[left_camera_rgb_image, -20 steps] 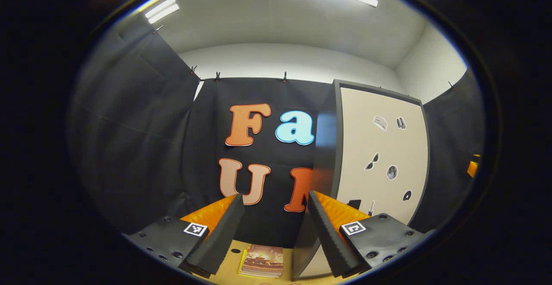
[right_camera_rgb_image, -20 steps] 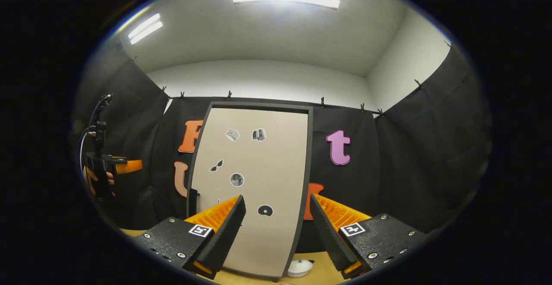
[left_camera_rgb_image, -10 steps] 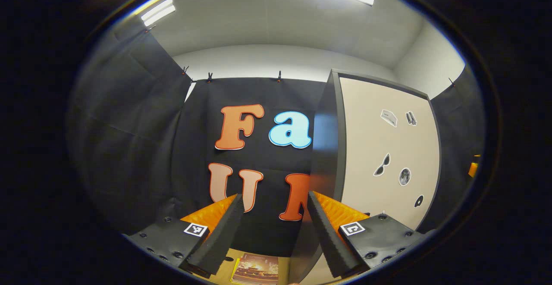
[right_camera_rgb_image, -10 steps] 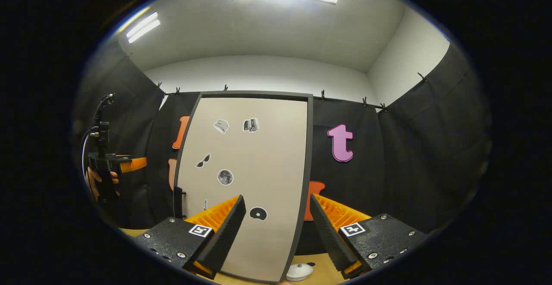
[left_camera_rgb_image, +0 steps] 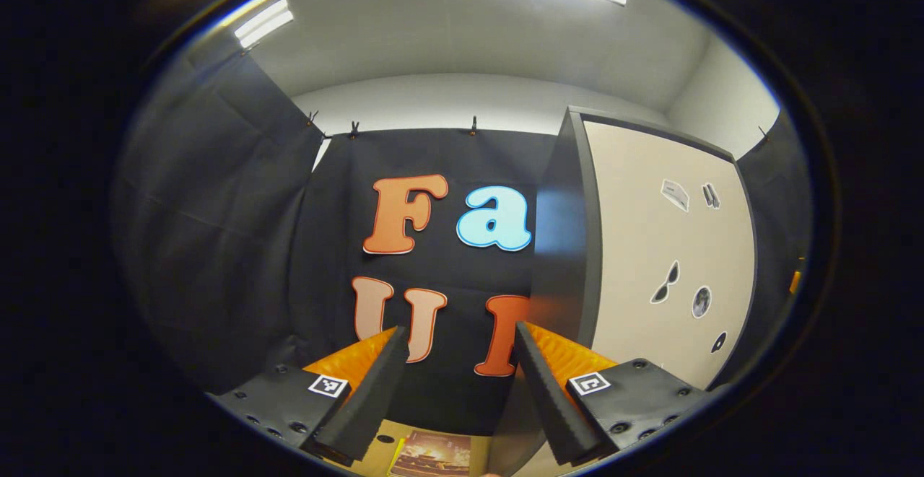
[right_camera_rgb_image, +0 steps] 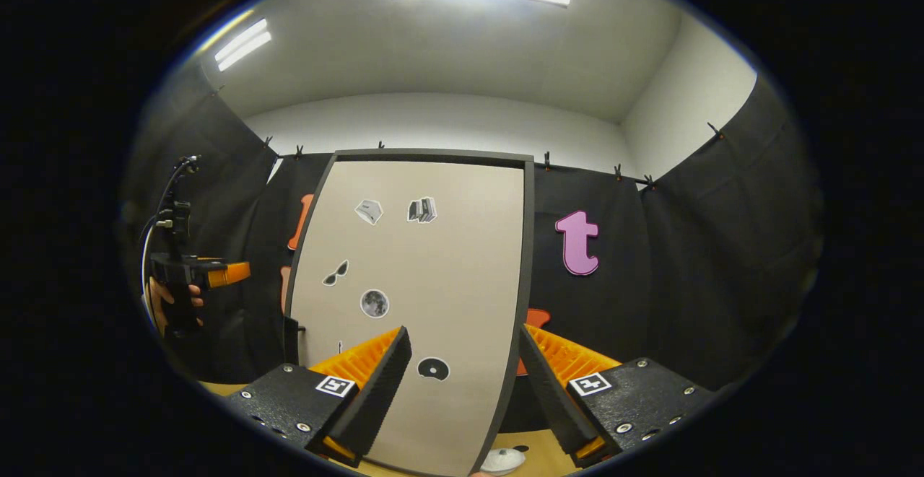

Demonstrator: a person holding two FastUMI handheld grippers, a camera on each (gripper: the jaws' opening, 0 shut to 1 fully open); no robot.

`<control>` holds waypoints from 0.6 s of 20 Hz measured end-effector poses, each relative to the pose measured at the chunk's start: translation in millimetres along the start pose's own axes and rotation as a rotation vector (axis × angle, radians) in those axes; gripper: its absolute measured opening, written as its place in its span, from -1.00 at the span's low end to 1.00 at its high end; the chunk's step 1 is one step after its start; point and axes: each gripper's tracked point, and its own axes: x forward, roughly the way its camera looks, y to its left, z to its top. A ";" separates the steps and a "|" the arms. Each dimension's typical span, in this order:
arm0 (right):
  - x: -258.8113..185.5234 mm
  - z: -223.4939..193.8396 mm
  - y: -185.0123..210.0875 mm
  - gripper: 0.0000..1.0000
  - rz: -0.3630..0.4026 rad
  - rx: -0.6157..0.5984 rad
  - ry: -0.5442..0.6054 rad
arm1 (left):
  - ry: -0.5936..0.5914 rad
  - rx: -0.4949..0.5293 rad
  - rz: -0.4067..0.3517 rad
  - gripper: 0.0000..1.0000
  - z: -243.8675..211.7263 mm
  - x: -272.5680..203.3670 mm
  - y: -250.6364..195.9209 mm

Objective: Open the cabinet door with the right hand, grasp the bottle in the cabinet with the left hand and place it on the coaster, then close the cabinet door with the right hand.

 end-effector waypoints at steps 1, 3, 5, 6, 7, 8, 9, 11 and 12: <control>0.9 2.3 0.4 0.84 0.001 0.001 -0.004 | -0.012 0.009 0.008 0.83 3.6 1.5 2.5; 1.4 9.6 3.1 0.84 0.006 0.005 -0.015 | -0.024 0.021 0.013 0.90 10.2 0.9 5.7; 3.1 18.2 8.7 0.84 0.018 0.013 -0.023 | -0.038 0.015 0.006 0.90 16.9 0.4 4.2; 3.2 21.1 11.9 0.84 0.026 0.017 -0.026 | -0.032 0.017 0.010 0.79 13.0 -1.3 5.2; 2.9 22.6 15.0 0.84 0.032 0.022 -0.025 | -0.014 0.012 0.001 0.87 8.3 -1.9 3.9; 2.1 21.5 18.4 0.84 0.038 0.028 -0.025 | 0.008 0.007 -0.003 0.77 3.1 -2.2 4.0; 2.0 19.2 21.6 0.84 0.043 0.031 -0.021 | 0.029 0.009 -0.002 0.77 -2.6 -3.6 6.2; 2.0 10.7 29.0 0.84 0.054 0.038 -0.007 | 0.063 0.010 -0.006 0.88 -12.6 -18.4 13.6; 2.5 5.6 34.4 0.84 0.062 0.045 0.003 | 0.073 0.016 -0.005 0.88 -15.1 -23.7 18.2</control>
